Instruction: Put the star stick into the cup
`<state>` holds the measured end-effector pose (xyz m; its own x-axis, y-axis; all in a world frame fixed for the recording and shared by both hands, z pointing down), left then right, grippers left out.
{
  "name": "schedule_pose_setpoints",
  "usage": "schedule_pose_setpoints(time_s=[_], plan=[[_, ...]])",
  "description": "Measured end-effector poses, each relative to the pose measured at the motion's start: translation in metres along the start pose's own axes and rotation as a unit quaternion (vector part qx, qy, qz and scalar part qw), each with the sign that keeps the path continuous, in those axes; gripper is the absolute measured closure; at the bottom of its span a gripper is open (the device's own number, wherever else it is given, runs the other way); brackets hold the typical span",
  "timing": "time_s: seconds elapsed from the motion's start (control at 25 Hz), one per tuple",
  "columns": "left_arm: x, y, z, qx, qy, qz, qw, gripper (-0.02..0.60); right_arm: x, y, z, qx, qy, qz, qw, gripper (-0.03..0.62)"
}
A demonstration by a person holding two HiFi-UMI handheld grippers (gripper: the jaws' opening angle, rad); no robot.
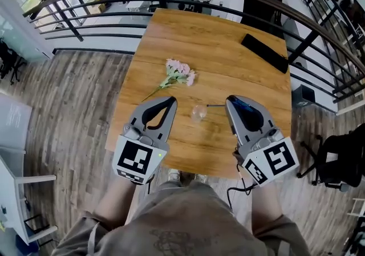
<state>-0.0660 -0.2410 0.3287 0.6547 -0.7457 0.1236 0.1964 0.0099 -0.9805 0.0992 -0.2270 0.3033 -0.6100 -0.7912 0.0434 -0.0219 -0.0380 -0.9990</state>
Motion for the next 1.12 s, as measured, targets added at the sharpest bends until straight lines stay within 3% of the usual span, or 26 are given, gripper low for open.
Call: schedule_pose_setpoints(time_s=[0.4, 0.8, 1.12], plan=[[0.030, -0.046, -0.016, -0.026, 0.005, -0.051, 0.9983, 0.566, 0.043, -0.057, 0.010, 0.037, 0.023, -0.054, 0.998, 0.553], [0.046, -0.119, -0.009, -0.062, -0.012, -0.128, 0.9897, 0.566, 0.067, -0.148, 0.025, 0.083, 0.008, -0.140, 0.987, 0.553], [0.057, -0.152, -0.002, -0.077, -0.033, -0.162, 0.9832, 0.566, 0.077, -0.198, 0.029, 0.091, 0.004, -0.184, 0.979, 0.553]])
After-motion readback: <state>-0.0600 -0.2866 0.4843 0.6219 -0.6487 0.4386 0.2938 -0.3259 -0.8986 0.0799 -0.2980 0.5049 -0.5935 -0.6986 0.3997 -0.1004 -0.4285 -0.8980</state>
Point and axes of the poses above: the fingertips, and each gripper's own axes: x forward along the fingers, z to its right, y out of its top, the point moved 4 cm from there along -x, backward along the fingers, and after that the axes turned 5 degrees about z, right-handed, at the moved point
